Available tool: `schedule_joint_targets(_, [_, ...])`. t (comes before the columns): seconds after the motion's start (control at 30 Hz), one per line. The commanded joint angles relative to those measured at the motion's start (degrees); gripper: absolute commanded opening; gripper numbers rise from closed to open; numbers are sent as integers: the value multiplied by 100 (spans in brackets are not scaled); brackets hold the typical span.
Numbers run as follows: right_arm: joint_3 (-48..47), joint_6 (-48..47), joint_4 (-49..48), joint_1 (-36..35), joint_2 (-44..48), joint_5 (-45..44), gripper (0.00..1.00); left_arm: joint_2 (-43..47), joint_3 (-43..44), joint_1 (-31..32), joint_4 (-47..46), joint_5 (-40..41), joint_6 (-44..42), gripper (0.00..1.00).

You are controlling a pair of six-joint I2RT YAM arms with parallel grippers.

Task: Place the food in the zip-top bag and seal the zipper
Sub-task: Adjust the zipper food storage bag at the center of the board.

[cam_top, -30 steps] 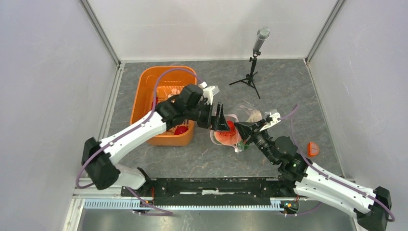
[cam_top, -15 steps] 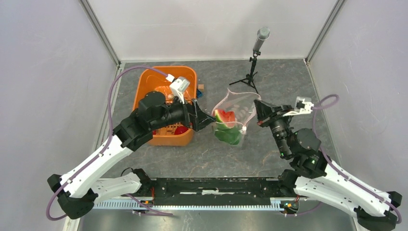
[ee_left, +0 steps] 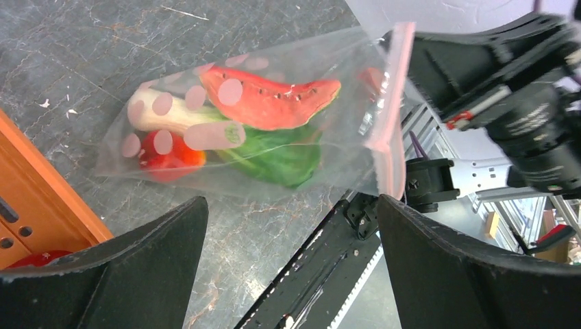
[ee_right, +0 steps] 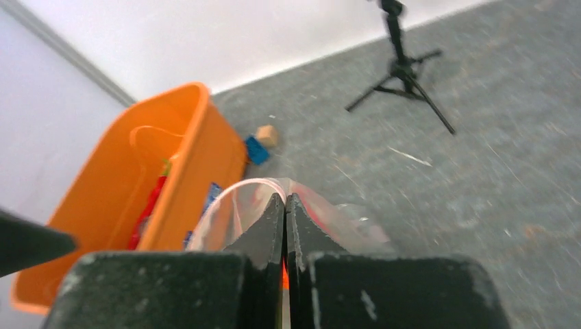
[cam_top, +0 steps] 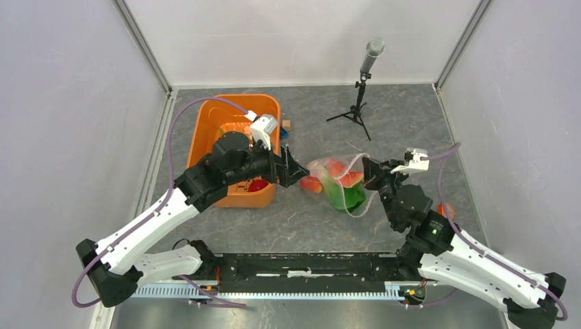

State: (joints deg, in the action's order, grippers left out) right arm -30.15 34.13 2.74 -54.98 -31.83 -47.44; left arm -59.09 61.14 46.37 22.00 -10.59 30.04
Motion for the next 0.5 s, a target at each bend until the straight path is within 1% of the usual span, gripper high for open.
schedule_joint_targets(0.0, [-1025,-1219,-854,5,-355,1348,0,41,3,22,-318,3,86,98])
schedule_joint_targets(0.07, [-1367,-1581,-907,5,-519,2203,0,37,3,21,-335,-92,97,98])
schedule_joint_targets(0.13, [-1382,-1763,-1108,-1,-552,2412,0,59,-22,21,-365,-157,96,98])
schedule_joint_targets(0.2, [-1247,-1758,-1211,-2,-589,1925,0,96,-54,22,-389,-127,99,98])
schedule_joint_targets(0.37, [-1523,-1869,-809,5,-990,1760,0,204,-83,21,-302,102,52,98])
schedule_joint_targets(0.43, [-1818,-1937,-206,-1,-1485,1370,0,252,-103,21,-265,331,15,99])
schedule_joint_targets(0.47, [-2023,-1835,339,5,-1755,1180,0,267,-85,21,-209,447,-21,99])
